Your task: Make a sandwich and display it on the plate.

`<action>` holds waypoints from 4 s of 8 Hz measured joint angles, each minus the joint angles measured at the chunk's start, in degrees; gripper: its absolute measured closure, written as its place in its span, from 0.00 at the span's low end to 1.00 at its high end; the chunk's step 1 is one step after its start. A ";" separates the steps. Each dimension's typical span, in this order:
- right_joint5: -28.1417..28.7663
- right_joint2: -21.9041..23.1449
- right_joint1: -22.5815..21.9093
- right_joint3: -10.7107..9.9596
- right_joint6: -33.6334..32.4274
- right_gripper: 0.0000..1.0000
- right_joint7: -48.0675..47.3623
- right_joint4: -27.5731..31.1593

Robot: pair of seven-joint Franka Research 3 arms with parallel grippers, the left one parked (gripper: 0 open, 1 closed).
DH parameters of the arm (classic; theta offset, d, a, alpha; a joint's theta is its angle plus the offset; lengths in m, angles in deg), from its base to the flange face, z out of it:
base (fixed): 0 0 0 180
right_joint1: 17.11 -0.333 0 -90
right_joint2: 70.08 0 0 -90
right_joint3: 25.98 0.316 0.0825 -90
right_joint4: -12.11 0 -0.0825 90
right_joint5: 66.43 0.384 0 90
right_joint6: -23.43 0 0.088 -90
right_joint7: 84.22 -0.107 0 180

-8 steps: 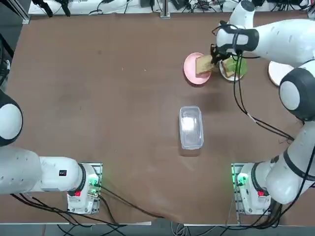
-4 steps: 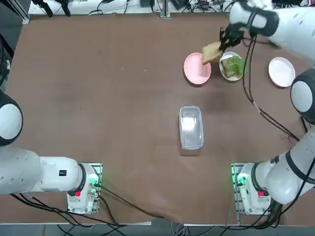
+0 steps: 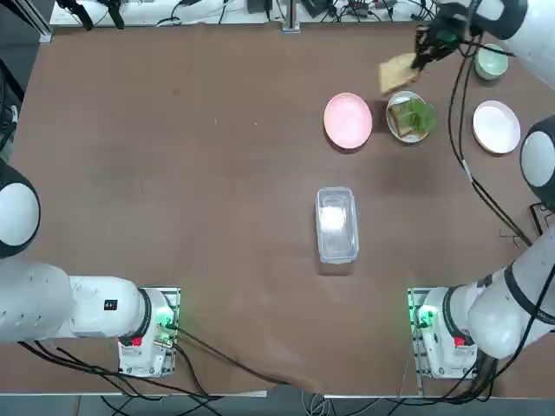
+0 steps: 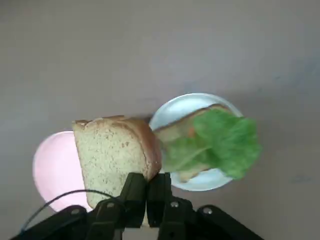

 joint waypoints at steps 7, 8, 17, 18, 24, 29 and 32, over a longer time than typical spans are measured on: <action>7.35 -3.75 9.77 -0.27 -6.24 0.94 31.32 0.76; 8.11 -4.47 10.41 -0.26 -6.27 0.94 33.59 0.82; 19.26 -9.38 14.42 -0.26 -6.18 0.94 39.65 0.83; 19.28 -9.68 14.72 -0.25 -6.18 0.94 40.76 0.83; 20.38 -10.80 15.59 -0.23 -6.18 0.94 42.09 0.82; 20.95 -12.72 15.58 -0.11 -6.18 0.61 43.67 0.41; 20.96 -13.64 15.62 -0.11 -6.18 0.32 44.57 -0.85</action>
